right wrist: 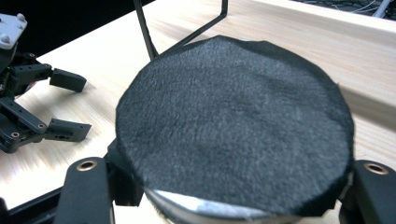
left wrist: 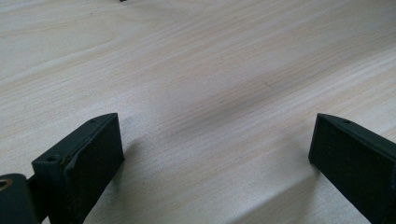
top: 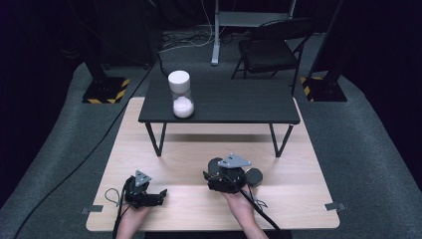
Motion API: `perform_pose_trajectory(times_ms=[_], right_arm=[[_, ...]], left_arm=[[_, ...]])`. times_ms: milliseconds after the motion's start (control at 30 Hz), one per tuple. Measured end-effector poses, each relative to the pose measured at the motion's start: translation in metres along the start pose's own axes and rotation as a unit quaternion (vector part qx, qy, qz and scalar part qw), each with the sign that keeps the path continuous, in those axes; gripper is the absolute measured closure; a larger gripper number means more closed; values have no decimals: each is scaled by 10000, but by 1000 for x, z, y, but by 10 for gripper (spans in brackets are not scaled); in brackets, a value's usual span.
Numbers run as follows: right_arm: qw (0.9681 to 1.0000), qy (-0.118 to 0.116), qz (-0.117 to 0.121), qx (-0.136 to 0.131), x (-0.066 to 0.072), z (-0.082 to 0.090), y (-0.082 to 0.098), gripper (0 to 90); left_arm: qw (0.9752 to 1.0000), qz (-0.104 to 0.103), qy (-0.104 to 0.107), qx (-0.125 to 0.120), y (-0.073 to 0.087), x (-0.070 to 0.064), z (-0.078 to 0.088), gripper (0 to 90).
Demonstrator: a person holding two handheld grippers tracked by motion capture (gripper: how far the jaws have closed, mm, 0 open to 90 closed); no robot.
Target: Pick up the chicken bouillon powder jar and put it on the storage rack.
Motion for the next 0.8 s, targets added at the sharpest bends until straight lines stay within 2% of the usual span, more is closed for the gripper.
perform_pose_trajectory(times_ms=[800], right_arm=[[9999,-83,-36,-81,-6,14,-12,305]], left_arm=[[10000,1,0,0,0,0,0,27]])
Point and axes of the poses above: each handheld gripper's, and its own axes: z roughly backward along the jaws, y roughly out of its underside, x roughly to its left, the point moved 10 cm from there along -z, roughly forward along the jaws, and after that the axes turned 9 degrees about z, right-handed, at the moved point
